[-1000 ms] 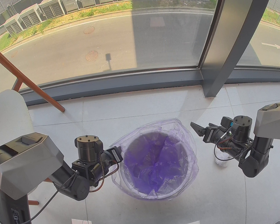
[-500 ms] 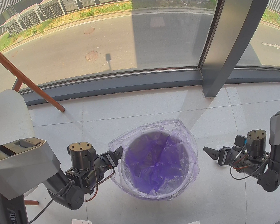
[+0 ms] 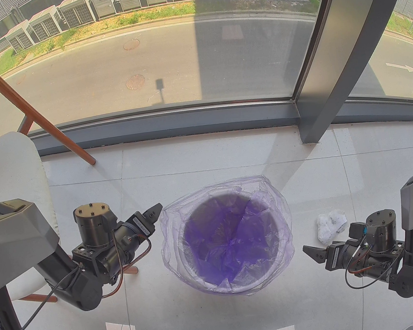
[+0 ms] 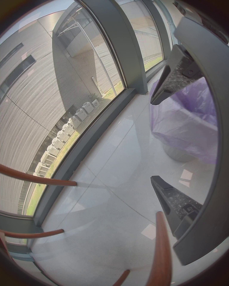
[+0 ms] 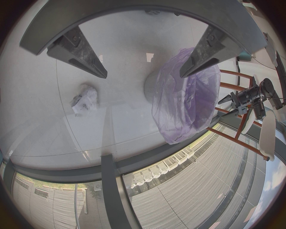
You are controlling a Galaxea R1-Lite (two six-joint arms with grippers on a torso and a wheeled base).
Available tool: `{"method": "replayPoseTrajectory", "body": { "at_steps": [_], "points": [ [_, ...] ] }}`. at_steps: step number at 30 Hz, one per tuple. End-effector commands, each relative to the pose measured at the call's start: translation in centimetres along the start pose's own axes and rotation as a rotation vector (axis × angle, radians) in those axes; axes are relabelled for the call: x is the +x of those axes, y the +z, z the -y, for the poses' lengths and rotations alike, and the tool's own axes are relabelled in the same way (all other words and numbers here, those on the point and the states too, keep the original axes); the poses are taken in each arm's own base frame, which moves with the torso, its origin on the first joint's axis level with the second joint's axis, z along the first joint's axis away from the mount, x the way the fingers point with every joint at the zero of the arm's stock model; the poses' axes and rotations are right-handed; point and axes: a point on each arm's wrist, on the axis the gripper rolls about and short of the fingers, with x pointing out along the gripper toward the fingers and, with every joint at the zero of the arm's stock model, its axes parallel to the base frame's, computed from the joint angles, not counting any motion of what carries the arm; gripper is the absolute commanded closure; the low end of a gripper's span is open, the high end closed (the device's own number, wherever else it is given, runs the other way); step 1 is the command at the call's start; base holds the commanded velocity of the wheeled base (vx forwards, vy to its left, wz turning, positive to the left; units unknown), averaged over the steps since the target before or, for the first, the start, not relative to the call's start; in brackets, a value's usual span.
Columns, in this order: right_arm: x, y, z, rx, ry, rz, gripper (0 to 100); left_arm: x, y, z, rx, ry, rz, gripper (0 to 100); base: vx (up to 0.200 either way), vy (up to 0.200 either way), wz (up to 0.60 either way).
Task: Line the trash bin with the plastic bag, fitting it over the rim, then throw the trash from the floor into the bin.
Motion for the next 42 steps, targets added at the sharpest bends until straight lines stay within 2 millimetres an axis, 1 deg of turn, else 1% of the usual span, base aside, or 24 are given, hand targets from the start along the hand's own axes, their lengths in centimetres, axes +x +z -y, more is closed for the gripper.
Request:
{"method": "replayPoseTrajectory", "body": {
  "at_steps": [1,3,4,6,8,9,10,12,14,17,21,24,28,31,33,36,38,40,42],
  "points": [
    [1.1,-1.1,0.1,-0.008,-0.008,-0.041,0,-3.8,-1.5,1.2,-0.01,-0.04,-0.089,0,0.0,0.0,0.0],
    [1.8,-1.5,-0.1,-0.014,-0.002,-0.05,0,-4.8,-2.8,0.8,0.008,-0.022,-0.14,0,0.0,0.0,0.0],
    [1.9,-1.6,0.0,-0.014,-0.003,-0.051,0,-4.9,-3.0,0.7,0.009,-0.019,-0.146,0,0.0,0.0,0.0],
    [3.1,-1.7,-0.1,-0.016,0.005,-0.04,0,-5.5,-3.6,0.4,0.012,-0.004,-0.17,0,0.0,0.0,0.0],
    [4.1,-1.5,-0.2,-0.014,0.013,-0.02,0,-5.7,-3.6,0.5,0.012,-0.001,-0.166,0,0.0,0.0,0.0],
    [4.3,-1.5,-0.2,-0.014,0.013,-0.02,0,-5.8,-3.6,0.6,0.011,-0.001,-0.163,0,0.0,0.0,0.0],
    [5.2,-1.5,-0.2,-0.012,0.015,-0.009,0,-6.2,-3.1,1.1,0.007,-0.009,-0.131,0,0.0,0.0,0.0],
    [5.9,-1.7,-0.1,-0.013,0.016,-0.008,0,-6.7,-2.7,1.4,-0.005,-0.016,-0.113,0,0.0,0.0,0.0],
    [6.4,-1.9,0.0,-0.012,0.012,-0.009,0,-7.2,-2.5,1.5,-0.019,-0.022,-0.106,0,0.0,0.0,0.0],
    [7.0,-2.1,0.3,-0.009,0.008,-0.009,0,-7.7,-2.9,2.0,-0.014,-0.038,-0.12,0,0.0,0.0,0.0],
    [7.5,-2.1,0.2,-0.009,0.012,-0.001,0,-8.5,-3.6,1.4,0.003,-0.014,-0.152,0,0.0,0.0,0.0],
    [7.8,-2.5,0.3,-0.01,0.01,-0.011,0,-8.8,-4.0,0.9,0.009,0.008,-0.173,0,0.0,0.0,0.0],
    [8.3,-2.8,0.6,-0.009,0.005,-0.016,0,-8.9,-4.2,0.5,0.011,0.025,-0.183,0,0.0,0.0,0.0],
    [9.3,-2.7,1.0,-0.003,-0.002,0.002,0,-8.8,-4.1,0.5,0.012,0.04,-0.168,0,0.0,0.0,0.0],
    [9.9,-3.0,1.4,-0.003,-0.013,0.001,0,-8.7,-4.0,0.6,0.008,0.037,-0.156,0,0.0,0.0,0.0],
    [10.0,-3.4,1.6,-0.002,-0.024,-0.007,0,-8.4,-3.7,1.0,0.003,0.023,-0.143,0,0.0,0.0,0.0],
    [9.9,-3.4,1.6,-0.003,-0.026,-0.008,0,-7.5,-3.0,1.7,-0.003,0.003,-0.114,0,0.0,0.0,0.0],
    [10.0,-3.5,1.8,-0.002,-0.031,-0.011,0,-7.0,-2.7,2.1,-0.003,-0.002,-0.106,0,0.0,0.0,0.0],
    [10.2,-3.9,1.9,-0.006,-0.042,-0.021,0,-6.5,-2.5,2.5,0.0,0.005,-0.116,0,0.0,0.0,0.0]
  ]
}}
